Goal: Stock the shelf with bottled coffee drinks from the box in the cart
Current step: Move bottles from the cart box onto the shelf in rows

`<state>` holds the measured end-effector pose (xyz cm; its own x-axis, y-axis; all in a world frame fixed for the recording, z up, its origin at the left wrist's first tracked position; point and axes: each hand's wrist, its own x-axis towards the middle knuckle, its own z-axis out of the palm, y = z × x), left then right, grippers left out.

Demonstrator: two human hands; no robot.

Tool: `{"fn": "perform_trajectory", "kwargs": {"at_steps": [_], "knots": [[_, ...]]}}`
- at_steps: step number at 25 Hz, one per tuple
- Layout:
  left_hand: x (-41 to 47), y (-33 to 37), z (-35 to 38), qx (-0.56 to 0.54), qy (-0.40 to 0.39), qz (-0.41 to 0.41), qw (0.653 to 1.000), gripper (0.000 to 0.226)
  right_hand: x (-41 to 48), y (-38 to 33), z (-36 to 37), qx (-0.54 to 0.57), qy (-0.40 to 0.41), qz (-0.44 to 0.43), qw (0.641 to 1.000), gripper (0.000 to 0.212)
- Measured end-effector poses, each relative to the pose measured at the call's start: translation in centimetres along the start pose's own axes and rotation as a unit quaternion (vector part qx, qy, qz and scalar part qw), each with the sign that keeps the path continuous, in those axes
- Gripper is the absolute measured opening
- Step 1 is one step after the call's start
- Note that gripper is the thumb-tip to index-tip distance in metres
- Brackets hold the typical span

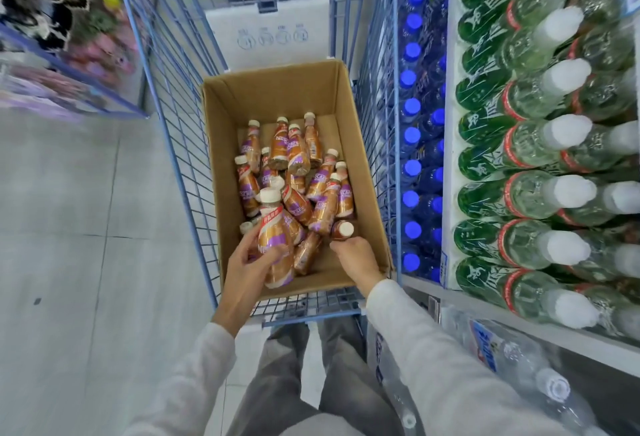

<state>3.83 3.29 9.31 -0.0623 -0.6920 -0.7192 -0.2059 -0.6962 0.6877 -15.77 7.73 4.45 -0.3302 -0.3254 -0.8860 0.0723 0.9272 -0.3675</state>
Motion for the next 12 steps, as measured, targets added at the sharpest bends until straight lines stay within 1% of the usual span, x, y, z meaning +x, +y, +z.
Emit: {"fn": "perform_trajectory", "kwargs": {"at_steps": [2,4,6,8,10,12], "knots": [[-1.1,-0.5,-0.6,-0.011,0.001,-0.009,1.000,0.056,1.7,0.4,1.3,0.041,0.020,0.033,0.998,0.025],[-2.0,-1.1,-0.8,-0.004,0.002,-0.011,1.000,0.051,3.0,0.2,2.7,0.097,0.092,0.045,0.990,0.037],[-2.7,-2.0,-1.0,0.001,0.009,-0.014,1.000,0.049,4.0,0.0,3.9,0.144,0.155,0.036,0.977,0.040],[-3.3,-3.0,-1.1,0.017,0.012,-0.025,0.999,0.051,5.2,0.0,4.9,0.165,0.195,0.018,0.967,0.040],[-3.7,-3.8,-1.2,0.026,0.015,-0.037,0.999,0.056,6.4,0.3,5.5,0.172,0.217,0.001,0.961,0.042],[-3.8,-4.6,-1.4,0.026,0.016,-0.044,0.999,0.057,7.6,0.4,5.6,0.183,0.228,0.001,0.956,0.048]]}}
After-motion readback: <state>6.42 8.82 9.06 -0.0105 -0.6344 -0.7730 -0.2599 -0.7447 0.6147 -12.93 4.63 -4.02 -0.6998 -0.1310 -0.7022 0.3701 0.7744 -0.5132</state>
